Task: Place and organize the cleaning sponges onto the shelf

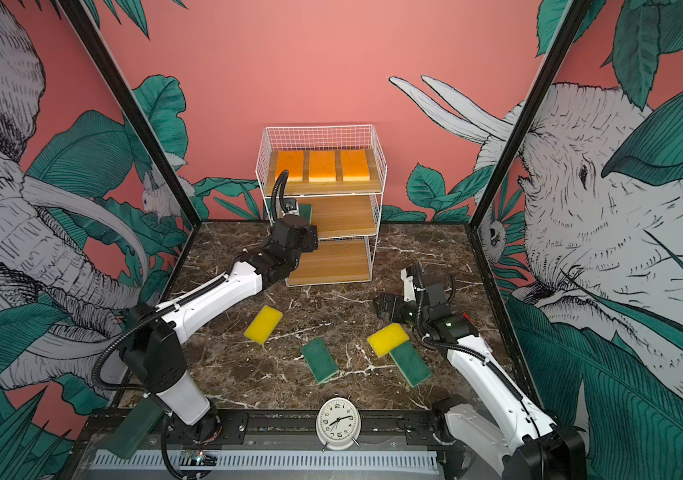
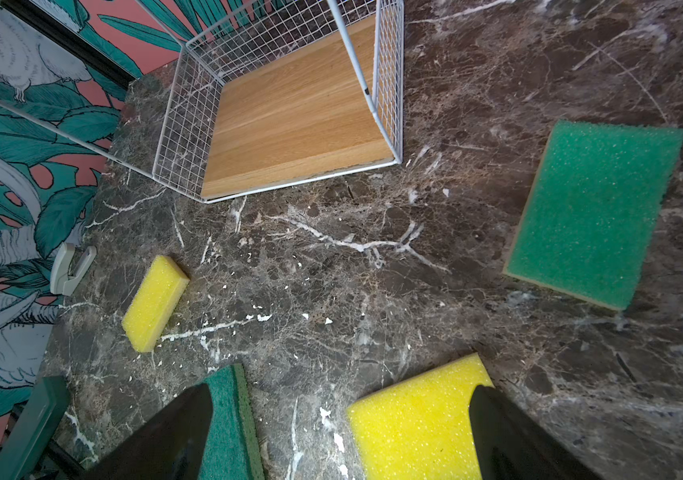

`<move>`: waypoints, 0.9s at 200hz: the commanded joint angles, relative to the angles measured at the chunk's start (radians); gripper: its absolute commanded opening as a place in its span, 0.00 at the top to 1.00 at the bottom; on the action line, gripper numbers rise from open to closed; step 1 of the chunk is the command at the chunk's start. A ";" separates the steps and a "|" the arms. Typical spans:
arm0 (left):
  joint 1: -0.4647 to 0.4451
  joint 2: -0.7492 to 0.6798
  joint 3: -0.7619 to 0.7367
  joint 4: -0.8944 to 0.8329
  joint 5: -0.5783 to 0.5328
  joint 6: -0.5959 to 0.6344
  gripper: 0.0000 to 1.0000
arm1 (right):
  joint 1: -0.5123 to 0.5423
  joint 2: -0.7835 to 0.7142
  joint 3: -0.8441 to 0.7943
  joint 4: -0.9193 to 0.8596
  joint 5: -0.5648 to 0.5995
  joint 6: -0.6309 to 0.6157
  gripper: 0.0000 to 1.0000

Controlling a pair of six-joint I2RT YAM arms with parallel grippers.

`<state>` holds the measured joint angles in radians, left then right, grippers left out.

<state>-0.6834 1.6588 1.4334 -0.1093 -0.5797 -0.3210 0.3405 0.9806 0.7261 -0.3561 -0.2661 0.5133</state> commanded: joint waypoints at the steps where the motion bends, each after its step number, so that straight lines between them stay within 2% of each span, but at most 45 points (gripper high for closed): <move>1: 0.005 -0.101 -0.040 0.049 0.029 -0.008 0.17 | 0.006 -0.011 0.012 0.033 -0.004 0.003 0.01; 34: 0.005 -0.179 -0.091 0.026 0.039 -0.020 0.16 | 0.006 -0.001 0.011 0.054 -0.004 0.003 0.01; 58: 0.003 -0.240 -0.137 -0.001 0.061 -0.041 0.21 | 0.006 0.006 0.031 0.061 -0.018 -0.002 0.02; 77: 0.004 -0.296 -0.169 -0.048 0.082 -0.069 0.32 | 0.016 0.010 0.069 0.056 -0.025 -0.023 0.05; 94: 0.005 -0.323 -0.173 -0.105 0.116 -0.071 0.48 | 0.028 0.016 0.095 0.053 -0.012 -0.034 0.05; 117: 0.005 -0.323 -0.187 -0.129 0.216 -0.080 0.57 | 0.038 0.034 0.116 0.046 -0.009 -0.034 0.05; 146: 0.004 -0.332 -0.277 -0.038 0.264 -0.106 0.70 | 0.049 0.039 0.119 0.046 -0.015 -0.022 0.05; 180: 0.005 -0.302 -0.300 0.086 0.347 -0.088 0.77 | 0.055 0.023 0.106 0.051 -0.011 -0.022 0.05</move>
<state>-0.6834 1.3552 1.1393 -0.1406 -0.3088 -0.4061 0.3885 1.0187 0.8303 -0.3286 -0.2741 0.4942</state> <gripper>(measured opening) 0.242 0.947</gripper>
